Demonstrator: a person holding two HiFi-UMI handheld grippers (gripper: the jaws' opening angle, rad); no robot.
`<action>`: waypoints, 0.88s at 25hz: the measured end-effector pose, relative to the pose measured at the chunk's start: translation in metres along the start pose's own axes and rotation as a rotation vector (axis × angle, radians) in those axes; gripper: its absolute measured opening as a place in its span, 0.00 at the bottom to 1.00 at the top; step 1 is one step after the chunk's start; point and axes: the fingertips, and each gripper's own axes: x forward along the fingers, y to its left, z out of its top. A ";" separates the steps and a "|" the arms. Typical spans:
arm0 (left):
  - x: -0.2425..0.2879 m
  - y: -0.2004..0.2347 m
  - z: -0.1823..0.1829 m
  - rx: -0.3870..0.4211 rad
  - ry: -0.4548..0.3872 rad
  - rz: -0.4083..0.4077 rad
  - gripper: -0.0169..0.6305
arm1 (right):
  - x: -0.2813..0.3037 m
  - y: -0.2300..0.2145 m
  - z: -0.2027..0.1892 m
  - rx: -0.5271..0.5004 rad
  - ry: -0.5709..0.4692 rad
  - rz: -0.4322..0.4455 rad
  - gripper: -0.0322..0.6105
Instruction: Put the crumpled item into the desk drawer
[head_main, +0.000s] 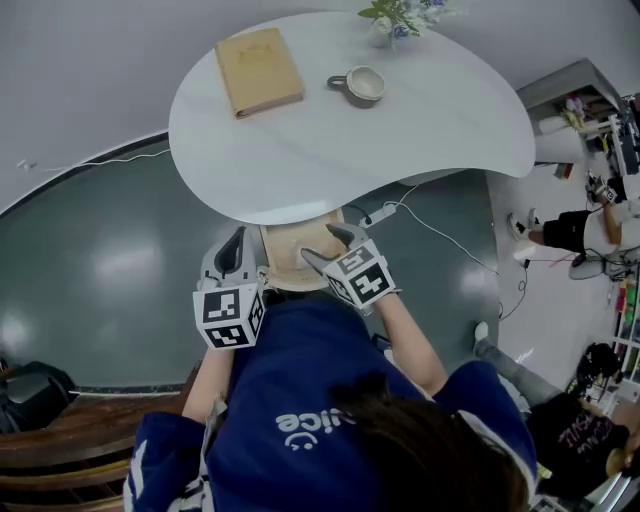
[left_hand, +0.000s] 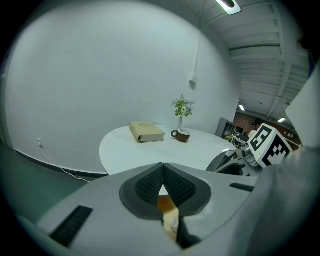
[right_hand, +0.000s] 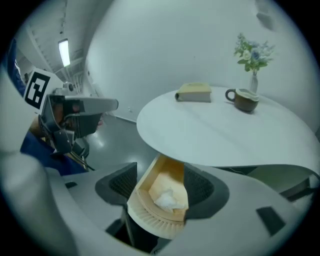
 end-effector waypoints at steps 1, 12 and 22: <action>0.000 -0.002 0.003 0.005 -0.006 -0.008 0.03 | -0.007 -0.002 0.006 0.014 -0.034 -0.023 0.51; -0.016 -0.035 0.053 0.079 -0.124 -0.099 0.03 | -0.088 -0.016 0.072 0.057 -0.374 -0.240 0.51; -0.043 -0.064 0.105 0.146 -0.261 -0.151 0.03 | -0.150 -0.009 0.116 0.037 -0.617 -0.343 0.44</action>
